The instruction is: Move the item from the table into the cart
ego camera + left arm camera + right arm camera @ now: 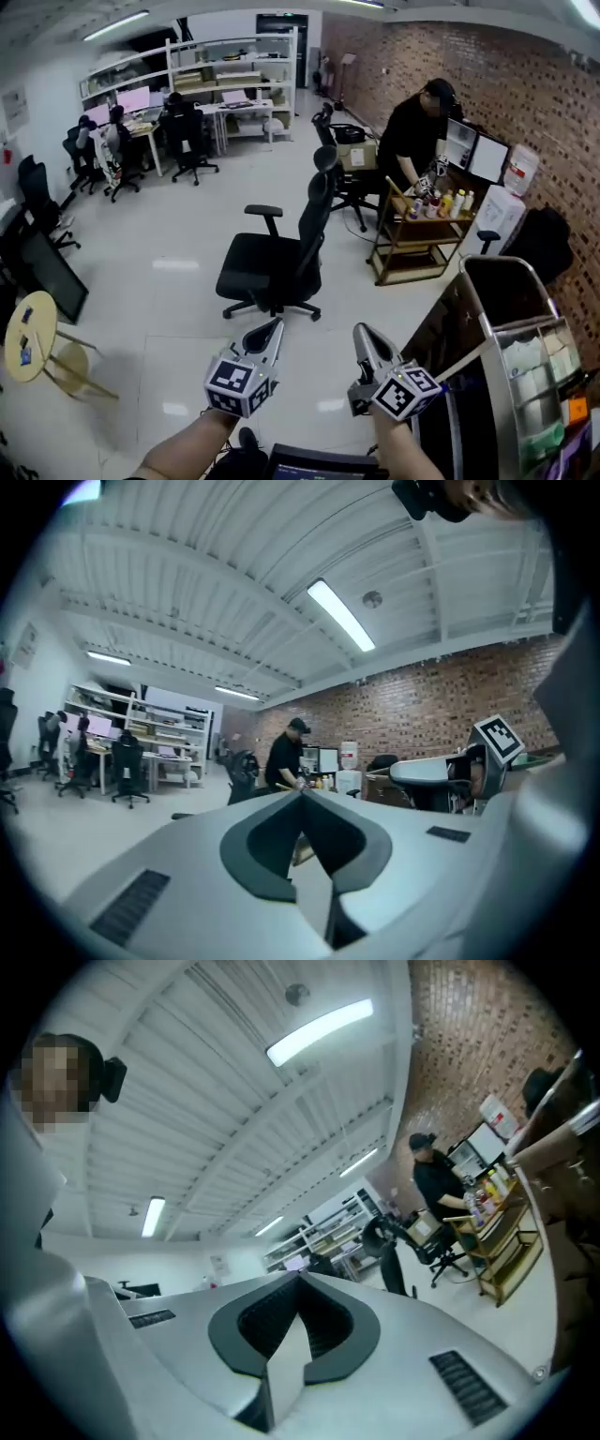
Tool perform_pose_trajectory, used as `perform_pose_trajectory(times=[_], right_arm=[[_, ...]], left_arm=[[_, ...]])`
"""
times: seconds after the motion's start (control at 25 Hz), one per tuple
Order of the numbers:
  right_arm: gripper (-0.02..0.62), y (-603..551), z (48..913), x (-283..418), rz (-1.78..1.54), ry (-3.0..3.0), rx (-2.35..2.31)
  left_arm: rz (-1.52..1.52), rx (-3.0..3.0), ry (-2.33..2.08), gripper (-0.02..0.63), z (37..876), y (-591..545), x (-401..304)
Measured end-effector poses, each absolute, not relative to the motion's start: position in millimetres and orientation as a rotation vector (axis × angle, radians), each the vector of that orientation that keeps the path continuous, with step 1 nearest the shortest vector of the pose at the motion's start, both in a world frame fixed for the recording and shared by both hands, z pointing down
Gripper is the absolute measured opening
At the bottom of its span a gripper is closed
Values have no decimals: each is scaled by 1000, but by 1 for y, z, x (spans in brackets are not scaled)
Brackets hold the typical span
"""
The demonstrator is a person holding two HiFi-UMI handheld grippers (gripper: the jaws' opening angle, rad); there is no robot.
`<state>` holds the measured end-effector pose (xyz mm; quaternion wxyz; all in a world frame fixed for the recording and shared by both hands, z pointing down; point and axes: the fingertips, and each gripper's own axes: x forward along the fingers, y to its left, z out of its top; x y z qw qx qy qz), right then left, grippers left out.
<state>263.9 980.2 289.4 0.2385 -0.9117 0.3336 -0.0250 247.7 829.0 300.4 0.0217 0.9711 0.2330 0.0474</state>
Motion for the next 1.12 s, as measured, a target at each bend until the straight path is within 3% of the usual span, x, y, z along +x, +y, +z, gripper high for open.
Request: perform_pose_trajectory(times=[0.24, 0.56, 0.84, 1.12], right_arm=[[2, 718, 301, 286, -149, 1259, -2389], [2, 328, 324, 254, -221, 1621, -2199], [2, 76, 345, 187, -297, 1878, -2016], [2, -96, 376, 135, -407, 2133, -1842]], left_arm=[[98, 3100, 270, 15, 308, 565, 220], [66, 3103, -245, 15, 327, 194, 138], [66, 3049, -585, 15, 348, -26, 46], [105, 2899, -959, 15, 380, -166, -35]])
